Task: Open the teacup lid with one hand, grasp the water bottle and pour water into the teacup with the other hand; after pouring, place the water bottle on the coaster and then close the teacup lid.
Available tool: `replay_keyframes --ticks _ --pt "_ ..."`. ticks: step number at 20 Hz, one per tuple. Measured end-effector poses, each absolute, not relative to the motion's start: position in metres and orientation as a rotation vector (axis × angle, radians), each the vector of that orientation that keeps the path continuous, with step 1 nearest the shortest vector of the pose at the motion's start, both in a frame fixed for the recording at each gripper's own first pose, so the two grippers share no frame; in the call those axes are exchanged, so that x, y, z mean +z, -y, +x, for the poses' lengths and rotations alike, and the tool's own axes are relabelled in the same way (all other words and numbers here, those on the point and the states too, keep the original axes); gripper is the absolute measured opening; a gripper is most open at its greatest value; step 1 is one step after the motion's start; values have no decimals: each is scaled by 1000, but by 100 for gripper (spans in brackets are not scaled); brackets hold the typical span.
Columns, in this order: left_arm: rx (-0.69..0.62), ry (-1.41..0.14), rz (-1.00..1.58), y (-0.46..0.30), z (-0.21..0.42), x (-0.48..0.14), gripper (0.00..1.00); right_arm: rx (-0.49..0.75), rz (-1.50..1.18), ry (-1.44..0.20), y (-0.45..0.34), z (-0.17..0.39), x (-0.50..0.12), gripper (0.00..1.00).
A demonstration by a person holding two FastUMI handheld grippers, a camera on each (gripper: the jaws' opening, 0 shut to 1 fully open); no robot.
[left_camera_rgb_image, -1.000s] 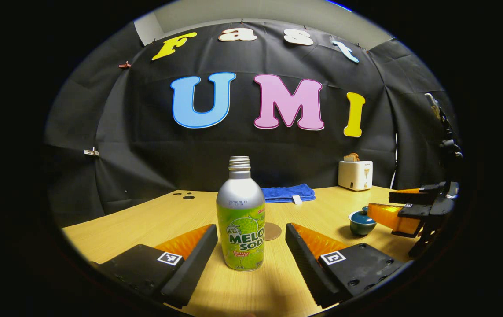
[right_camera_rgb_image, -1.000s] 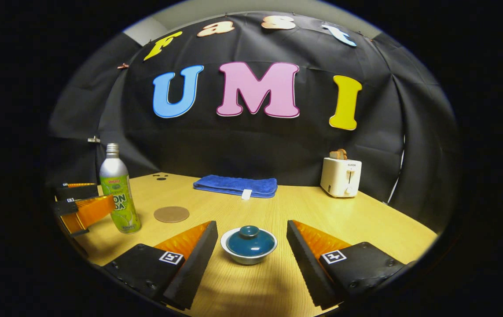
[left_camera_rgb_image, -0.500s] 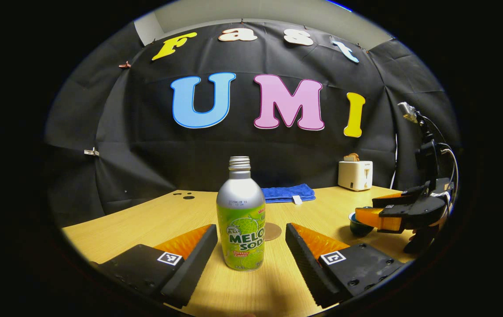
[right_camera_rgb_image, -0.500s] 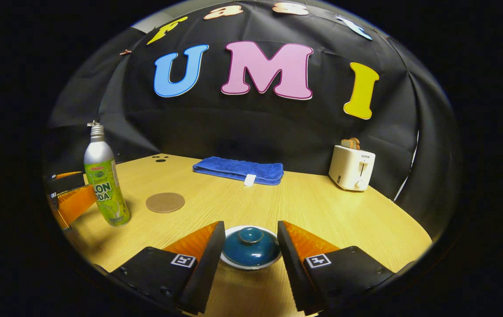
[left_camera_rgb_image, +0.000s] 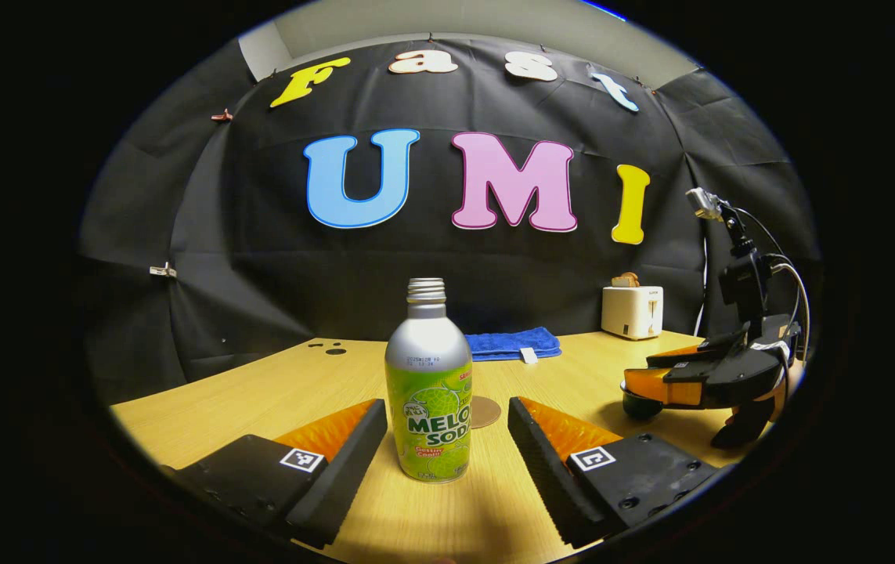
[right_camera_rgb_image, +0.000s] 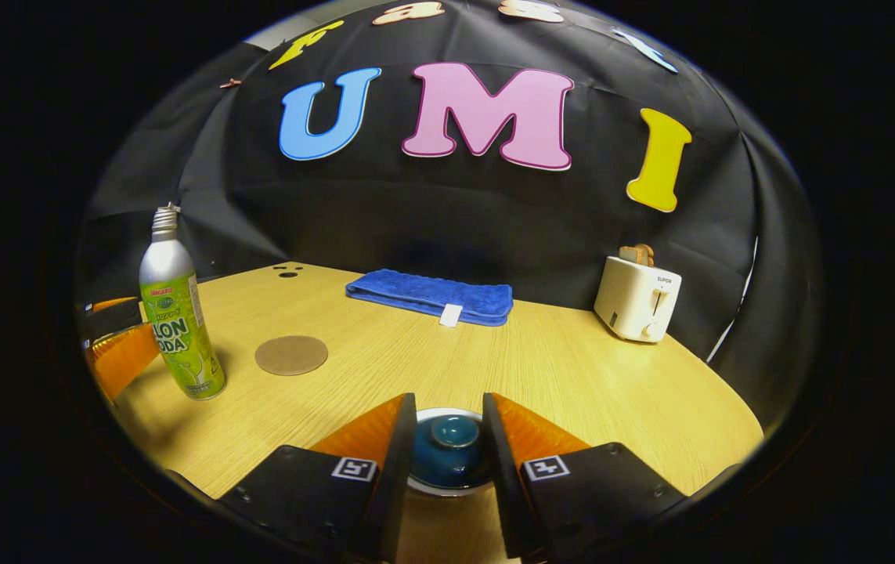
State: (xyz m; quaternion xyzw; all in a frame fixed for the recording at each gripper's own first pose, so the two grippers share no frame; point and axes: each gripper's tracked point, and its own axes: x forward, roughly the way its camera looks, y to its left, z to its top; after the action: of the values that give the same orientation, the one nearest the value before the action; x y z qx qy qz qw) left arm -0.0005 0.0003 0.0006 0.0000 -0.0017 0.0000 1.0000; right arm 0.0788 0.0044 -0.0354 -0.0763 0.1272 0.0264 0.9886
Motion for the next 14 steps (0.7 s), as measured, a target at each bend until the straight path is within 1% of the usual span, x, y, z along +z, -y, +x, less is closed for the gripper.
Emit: replay_keyframes --ticks 5,7,10,14 --pt "0 4 0 0 0 1 98 46 -161 -247 -1 81 -34 34" --pt "0 3 0 0 0 1 98 45 -159 -249 0 81 -35 34" --pt "0 4 0 0 -1 0 98 56 -156 -245 -3 81 -33 30" --pt "0 2 0 -1 0 0 98 65 -124 -214 -2 78 -16 30"
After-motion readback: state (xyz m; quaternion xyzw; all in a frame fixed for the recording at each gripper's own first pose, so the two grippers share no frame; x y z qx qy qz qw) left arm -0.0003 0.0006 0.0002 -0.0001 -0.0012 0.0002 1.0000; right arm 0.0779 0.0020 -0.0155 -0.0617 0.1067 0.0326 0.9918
